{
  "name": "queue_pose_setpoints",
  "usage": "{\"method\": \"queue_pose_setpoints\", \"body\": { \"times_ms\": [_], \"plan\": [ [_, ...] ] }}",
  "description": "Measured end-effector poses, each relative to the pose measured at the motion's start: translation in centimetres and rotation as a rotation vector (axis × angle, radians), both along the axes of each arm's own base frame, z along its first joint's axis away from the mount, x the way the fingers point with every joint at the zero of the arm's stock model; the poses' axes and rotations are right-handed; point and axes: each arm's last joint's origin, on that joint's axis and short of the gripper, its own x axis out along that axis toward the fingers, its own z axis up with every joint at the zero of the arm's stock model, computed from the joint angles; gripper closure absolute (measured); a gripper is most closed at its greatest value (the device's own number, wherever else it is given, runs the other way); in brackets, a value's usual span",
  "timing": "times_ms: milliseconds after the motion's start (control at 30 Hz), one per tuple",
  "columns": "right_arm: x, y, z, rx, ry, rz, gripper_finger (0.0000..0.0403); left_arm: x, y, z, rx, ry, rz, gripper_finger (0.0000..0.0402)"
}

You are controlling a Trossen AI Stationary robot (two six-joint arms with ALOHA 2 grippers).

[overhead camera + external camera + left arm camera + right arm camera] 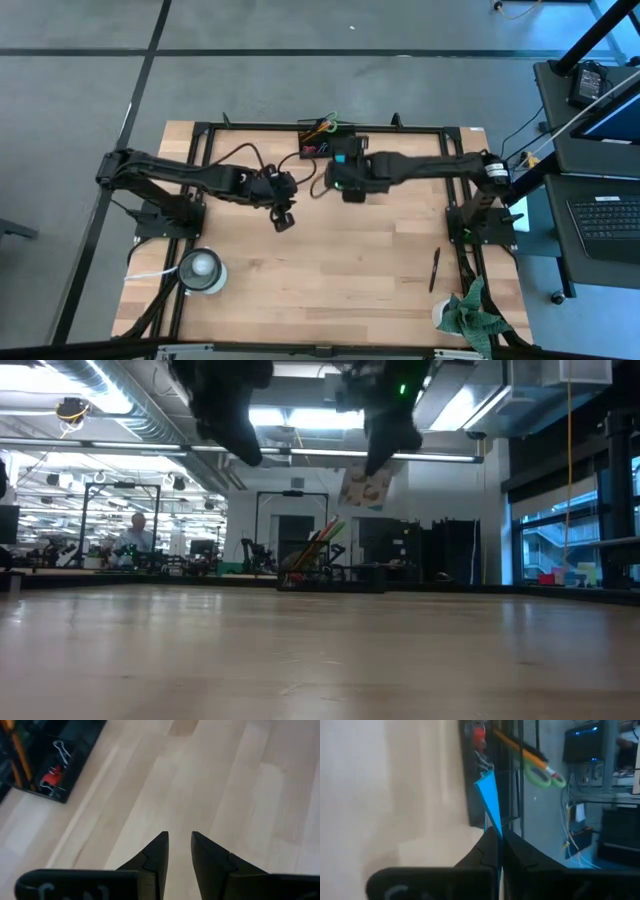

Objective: Pick and place office supplies into organizer
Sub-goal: Put the blue sticky note into the desk organizer

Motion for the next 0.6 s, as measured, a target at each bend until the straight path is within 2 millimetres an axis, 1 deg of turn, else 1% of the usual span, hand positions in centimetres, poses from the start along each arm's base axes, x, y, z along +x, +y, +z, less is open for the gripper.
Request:
{"method": "queue_pose_setpoints", "body": {
  "times_ms": [100,167,367,500,600],
  "plan": [
    [0.1,-2.5,-1.4,-0.016,0.042,0.007,0.0390,-0.7,-0.2,0.7,0.031,-0.012,0.001,0.0325],
    [0.3,-4.0,-1.9,-0.029,0.031,0.025,0.0390,-1.3,-0.4,1.5,0.044,-0.043,0.001,0.0325],
    [0.8,-8.6,-2.5,-0.094,-0.032,0.037,0.0390,-2.9,-0.4,3.4,0.071,-0.120,0.011,0.0327],
    [0.5,-10.7,-3.1,-0.077,-0.066,0.000,0.0389,-3.7,-0.3,4.0,0.072,-0.129,0.013,0.0327],
    [0.1,-11.5,-4.3,-0.059,-0.048,-0.012,0.0389,-4.0,-0.3,4.0,0.084,-0.117,0.021,0.0327]
  ]
}}
